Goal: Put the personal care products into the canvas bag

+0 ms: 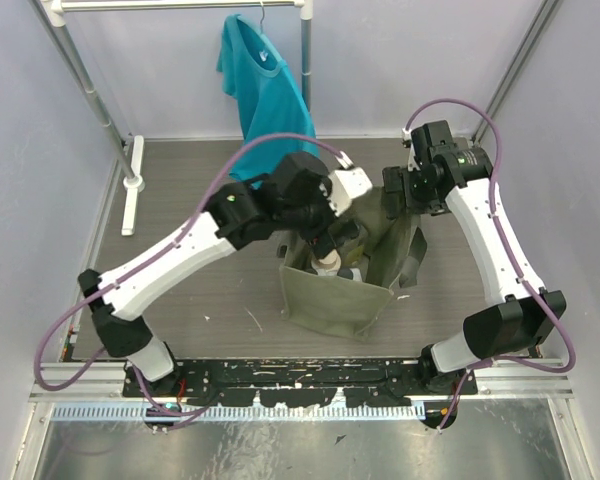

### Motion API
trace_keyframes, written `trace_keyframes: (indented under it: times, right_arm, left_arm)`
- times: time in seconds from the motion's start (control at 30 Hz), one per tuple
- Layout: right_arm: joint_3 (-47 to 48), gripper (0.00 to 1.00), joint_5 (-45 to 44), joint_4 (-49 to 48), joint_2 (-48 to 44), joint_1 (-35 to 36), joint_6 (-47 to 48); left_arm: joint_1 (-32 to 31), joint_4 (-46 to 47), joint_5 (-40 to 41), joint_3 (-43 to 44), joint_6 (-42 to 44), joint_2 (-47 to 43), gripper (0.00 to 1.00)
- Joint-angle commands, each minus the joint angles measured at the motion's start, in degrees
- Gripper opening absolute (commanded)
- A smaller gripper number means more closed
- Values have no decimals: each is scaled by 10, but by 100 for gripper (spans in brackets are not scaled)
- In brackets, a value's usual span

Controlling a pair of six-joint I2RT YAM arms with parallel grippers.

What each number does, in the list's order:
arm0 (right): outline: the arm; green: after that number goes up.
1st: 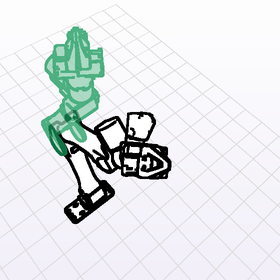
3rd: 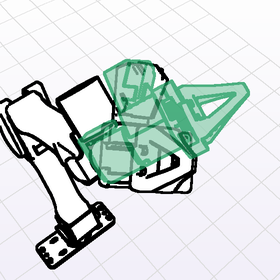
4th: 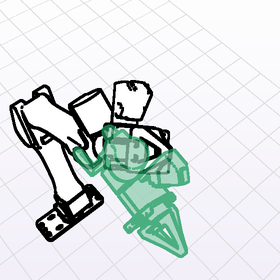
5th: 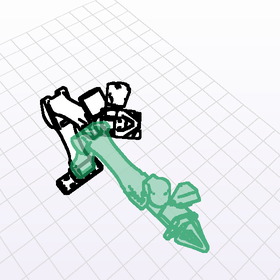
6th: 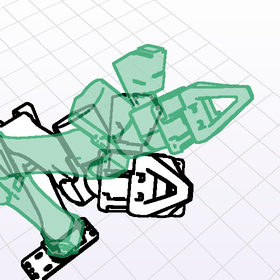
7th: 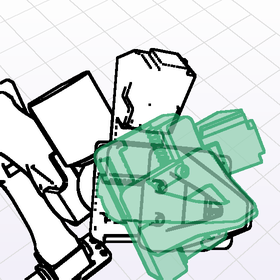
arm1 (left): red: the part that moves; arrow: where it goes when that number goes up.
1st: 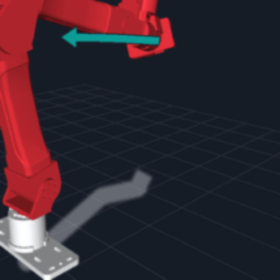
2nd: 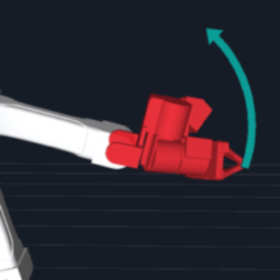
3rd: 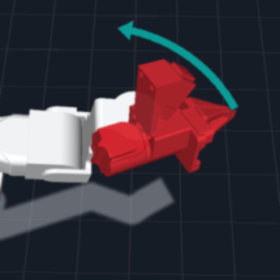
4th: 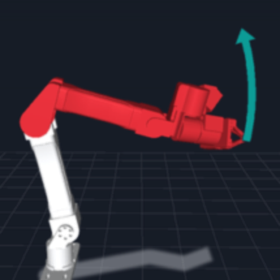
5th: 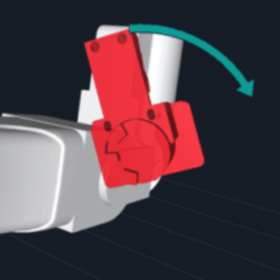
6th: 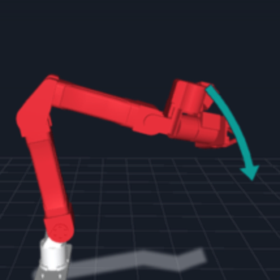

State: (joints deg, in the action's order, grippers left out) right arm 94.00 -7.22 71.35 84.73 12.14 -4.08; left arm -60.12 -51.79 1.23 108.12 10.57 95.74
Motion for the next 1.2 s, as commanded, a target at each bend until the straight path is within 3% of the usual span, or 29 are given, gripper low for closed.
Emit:
trace_keyframes:
  times: [0.0,0.2,0.37,0.47,0.6,0.77,0.87,1.0,1.17]
  right_arm:
    - [61,100,54,-23,-24,-1,8]
    - [92,100,62,-61,-37,-2,2]
    - [89,100,70,-154,-72,-2,-15]
    - [69,100,49,-232,-95,-2,-22]
    - [36,100,-23,-316,-114,-2,-24]
    - [-21,100,-185,-394,-128,-9,-30]
    - [-57,100,-214,-431,-138,-31,-38]
    - [-93,100,-186,-461,-145,-83,-52]
    - [-94,100,-159,-460,-132,-139,-58]
  left_arm:
    - [29,84,-29,-9,-51,-54,98]
    - [81,160,55,-71,-123,-123,98]
    - [205,156,89,-112,-245,-178,98]
    - [265,135,106,-131,-265,-196,98]
    - [329,92,121,-138,-292,-194,98]
    - [422,49,45,-129,-335,-174,98]
    - [448,-7,19,-101,-342,-140,98]
    - [452,-89,50,-44,-345,-85,98]
    - [452,-97,107,-40,-346,-75,98]
